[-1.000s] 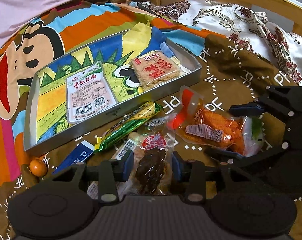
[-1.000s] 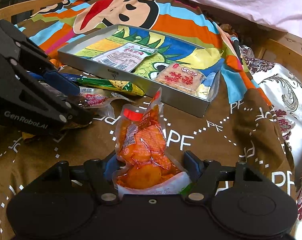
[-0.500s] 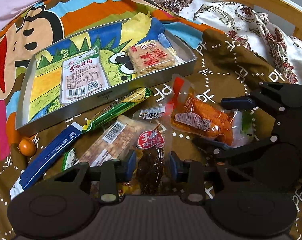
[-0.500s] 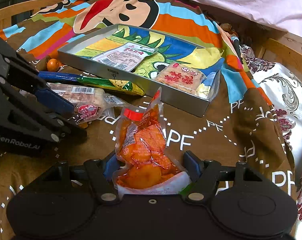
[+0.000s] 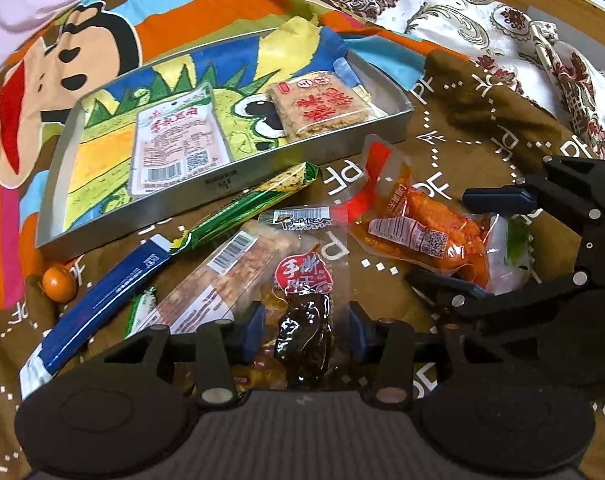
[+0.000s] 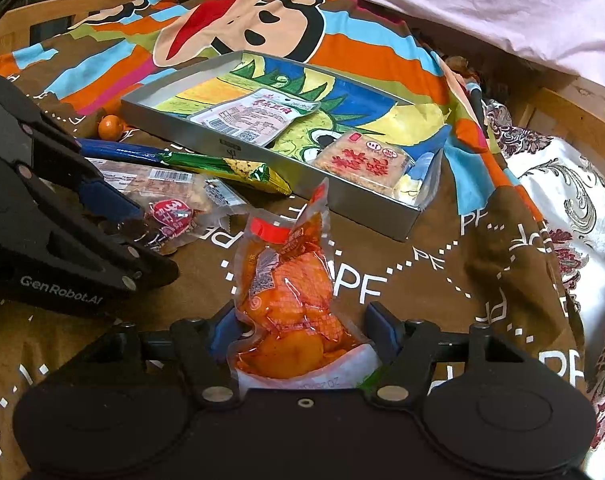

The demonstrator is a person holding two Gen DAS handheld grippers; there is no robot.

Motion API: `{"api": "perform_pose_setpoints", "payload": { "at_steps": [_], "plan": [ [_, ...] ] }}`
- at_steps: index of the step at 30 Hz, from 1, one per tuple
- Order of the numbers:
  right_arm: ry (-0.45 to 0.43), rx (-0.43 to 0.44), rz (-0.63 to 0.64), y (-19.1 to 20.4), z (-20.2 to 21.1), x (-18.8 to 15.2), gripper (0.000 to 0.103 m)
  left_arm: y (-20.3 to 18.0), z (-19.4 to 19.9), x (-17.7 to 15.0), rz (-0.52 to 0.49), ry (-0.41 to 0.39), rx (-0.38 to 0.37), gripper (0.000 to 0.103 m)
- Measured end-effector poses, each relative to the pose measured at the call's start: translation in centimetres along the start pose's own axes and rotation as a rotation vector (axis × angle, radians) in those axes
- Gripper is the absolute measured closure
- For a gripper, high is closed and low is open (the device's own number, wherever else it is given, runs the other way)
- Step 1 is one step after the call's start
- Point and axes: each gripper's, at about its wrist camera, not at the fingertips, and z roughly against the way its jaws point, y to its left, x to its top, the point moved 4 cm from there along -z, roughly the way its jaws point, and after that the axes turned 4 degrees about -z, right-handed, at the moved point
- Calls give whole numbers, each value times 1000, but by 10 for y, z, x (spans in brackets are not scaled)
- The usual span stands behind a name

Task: Organize snacks
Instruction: 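Close the left tool on the dark meat packet while the right tool holds the orange bag, then lift both packets and carry them over the metal tray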

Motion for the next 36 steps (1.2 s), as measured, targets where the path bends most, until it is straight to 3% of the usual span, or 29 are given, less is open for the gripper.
{"api": "perform_pose_setpoints", "payload": {
  "at_steps": [16,17,23,28,30,32,36],
  "plan": [
    [-20,-10,9,5,14,1,45,5,31,-2,30,-52,31,56],
    [-25,-4,10,6,16,1,61,6,34,-2,37,-56,33,56],
    [-36,-12,-7,4,21,1,64,12,47,-2,69,-76,48,56],
    [-38,-17,-4,5,19,0,63,13,51,-3,79,-80,57,56],
    [-28,-21,-9,4,15,-1,46,13,52,-4,80,-81,61,56],
    [-9,-26,-19,1,4,-5,39,14,53,-4,87,-82,61,56],
    [-10,5,-84,-7,-4,-4,36,16,52,-3,97,-84,61,56]
  ]
}}
